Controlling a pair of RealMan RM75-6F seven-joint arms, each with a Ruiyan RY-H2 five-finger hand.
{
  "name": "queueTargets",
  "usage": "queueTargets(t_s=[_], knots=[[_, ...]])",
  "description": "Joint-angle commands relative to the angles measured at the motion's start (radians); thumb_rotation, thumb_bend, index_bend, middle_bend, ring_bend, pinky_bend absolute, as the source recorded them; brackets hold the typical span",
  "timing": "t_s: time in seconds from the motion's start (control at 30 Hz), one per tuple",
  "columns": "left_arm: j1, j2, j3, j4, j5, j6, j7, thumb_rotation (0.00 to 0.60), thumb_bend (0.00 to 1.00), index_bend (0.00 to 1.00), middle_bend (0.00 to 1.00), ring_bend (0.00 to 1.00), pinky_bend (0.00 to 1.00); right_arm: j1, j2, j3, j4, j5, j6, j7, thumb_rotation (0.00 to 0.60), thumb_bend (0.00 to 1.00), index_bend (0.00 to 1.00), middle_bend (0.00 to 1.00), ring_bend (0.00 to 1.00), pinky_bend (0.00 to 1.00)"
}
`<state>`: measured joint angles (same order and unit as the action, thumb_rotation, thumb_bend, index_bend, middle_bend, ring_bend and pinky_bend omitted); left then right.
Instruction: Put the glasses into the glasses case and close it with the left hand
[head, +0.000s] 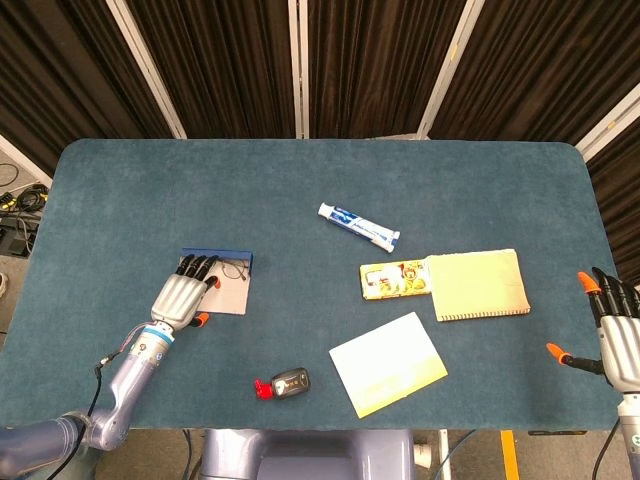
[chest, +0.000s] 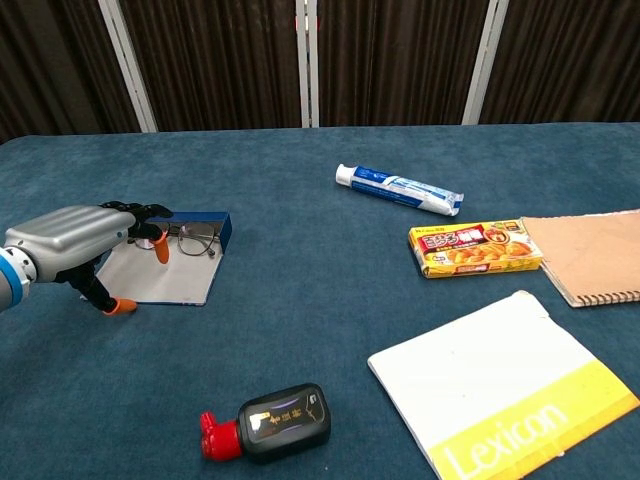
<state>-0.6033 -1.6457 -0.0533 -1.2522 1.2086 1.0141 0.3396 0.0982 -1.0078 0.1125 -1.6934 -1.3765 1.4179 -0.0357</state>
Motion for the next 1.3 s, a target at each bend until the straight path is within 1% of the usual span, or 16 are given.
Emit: queueTargets(t_s=[0.03,0.6,0.77,0.9,1.17,1.3], knots=[[0.001,-0.002,-0.002,0.003,0.001,-0.001,0.003,0.6,0.26,0.34,0.0,0.0,0.0,0.0,0.0,0.0,0.0,0.0,0.0,0.0,0.6,0.0,0.0,0.0,0.0,0.0],[0.003,-0.029,-0.009,0.048,0.011,-0.02,-0.001,0.6,0.26,0.35,0.0,0.0,0.0,0.0,0.0,-0.001,0.001,-0.001,0.0,0.002,0.6,0.0,0.0,0.0,0.0,0.0],[0.004,-0.032,-0.011,0.051,0.014,-0.024,-0.006,0.6,0.36,0.37,0.0,0.0,0.0,0.0,0.0,-0.001,0.001,0.0,0.0,0.003,0.6,0.0,0.0,0.0,0.0,0.0],[0.005,-0.033,-0.012,0.051,0.017,-0.022,-0.001,0.6,0.37,0.37,0.0,0.0,0.0,-0.001,0.001,-0.001,0.001,-0.002,0.001,0.005,0.6,0.0,0.0,0.0,0.0,0.0],[0.011,-0.023,-0.016,0.036,0.02,-0.013,0.005,0.6,0.46,0.38,0.0,0.0,0.0,-0.002,0.003,-0.002,-0.001,-0.005,0.004,0.007,0.6,0.0,0.0,0.0,0.0,0.0],[0.011,-0.013,-0.022,0.026,0.019,-0.012,0.006,0.6,0.46,0.38,0.0,0.0,0.0,-0.002,0.003,-0.002,-0.002,-0.005,0.005,0.005,0.6,0.0,0.0,0.0,0.0,0.0]])
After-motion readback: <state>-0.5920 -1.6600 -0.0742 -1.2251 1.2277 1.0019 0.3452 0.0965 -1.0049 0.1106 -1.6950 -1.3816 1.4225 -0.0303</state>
